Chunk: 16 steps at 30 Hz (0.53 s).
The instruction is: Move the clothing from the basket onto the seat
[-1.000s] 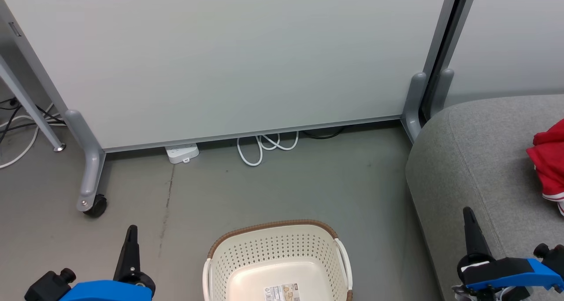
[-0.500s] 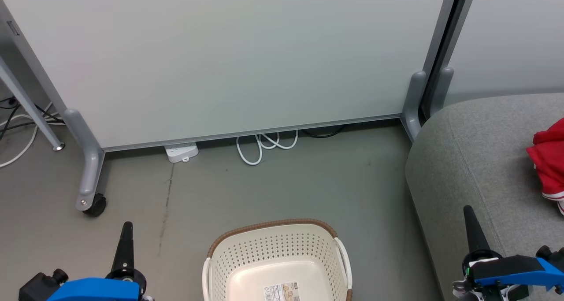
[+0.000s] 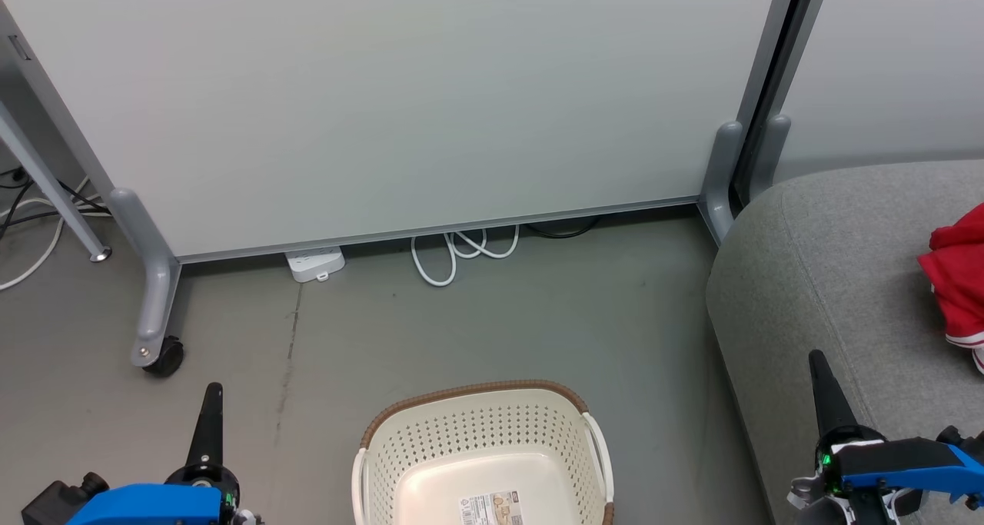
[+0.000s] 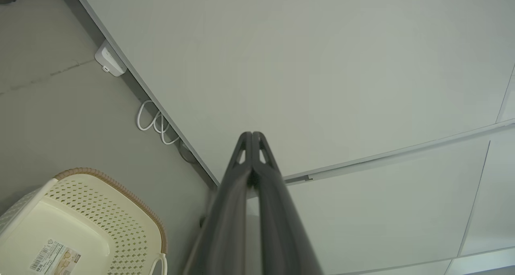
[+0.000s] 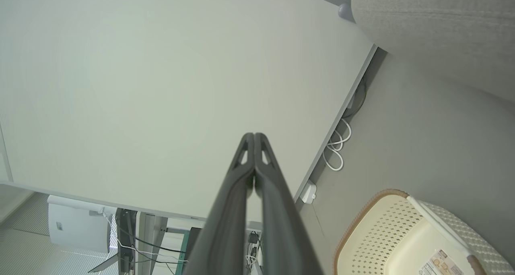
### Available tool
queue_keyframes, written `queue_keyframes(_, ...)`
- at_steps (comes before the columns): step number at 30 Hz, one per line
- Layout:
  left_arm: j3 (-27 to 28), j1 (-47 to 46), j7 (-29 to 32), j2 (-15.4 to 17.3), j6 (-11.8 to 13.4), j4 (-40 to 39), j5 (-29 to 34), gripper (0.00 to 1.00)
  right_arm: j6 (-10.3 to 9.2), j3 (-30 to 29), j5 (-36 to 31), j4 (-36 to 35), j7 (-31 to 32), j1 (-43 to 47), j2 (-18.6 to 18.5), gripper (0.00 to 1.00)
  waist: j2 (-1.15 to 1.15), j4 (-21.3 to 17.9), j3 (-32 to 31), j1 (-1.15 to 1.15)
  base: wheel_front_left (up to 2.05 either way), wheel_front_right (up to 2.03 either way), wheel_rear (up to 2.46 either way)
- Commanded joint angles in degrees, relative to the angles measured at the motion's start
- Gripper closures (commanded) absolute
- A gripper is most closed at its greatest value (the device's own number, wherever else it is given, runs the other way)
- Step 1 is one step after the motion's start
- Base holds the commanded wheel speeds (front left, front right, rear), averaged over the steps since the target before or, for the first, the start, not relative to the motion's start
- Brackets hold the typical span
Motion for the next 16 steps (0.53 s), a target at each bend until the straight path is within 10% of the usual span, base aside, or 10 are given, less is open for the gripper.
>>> queue_keyframes(1, 0.44, -1.39, 0.45, 0.31, -0.5, -0.59, -1.28, 1.0, -0.01, -0.29, 1.44, -0.57, 0.41, -1.11, 0.18, 1.0, 0.0, -0.01, 0.02, 0.0, 0.0, 0.0, 0.0)
queue_keyframes(16, 1.57, -1.56, 2.33, 0.34, -0.94, -0.74, -8.14, 1.0, -0.01, -0.95, 8.85, -0.69, 2.39, -1.63, 0.62, 1.0, 0.0, -0.13, 0.25, 0.0, 0.0, 0.0, 0.0)
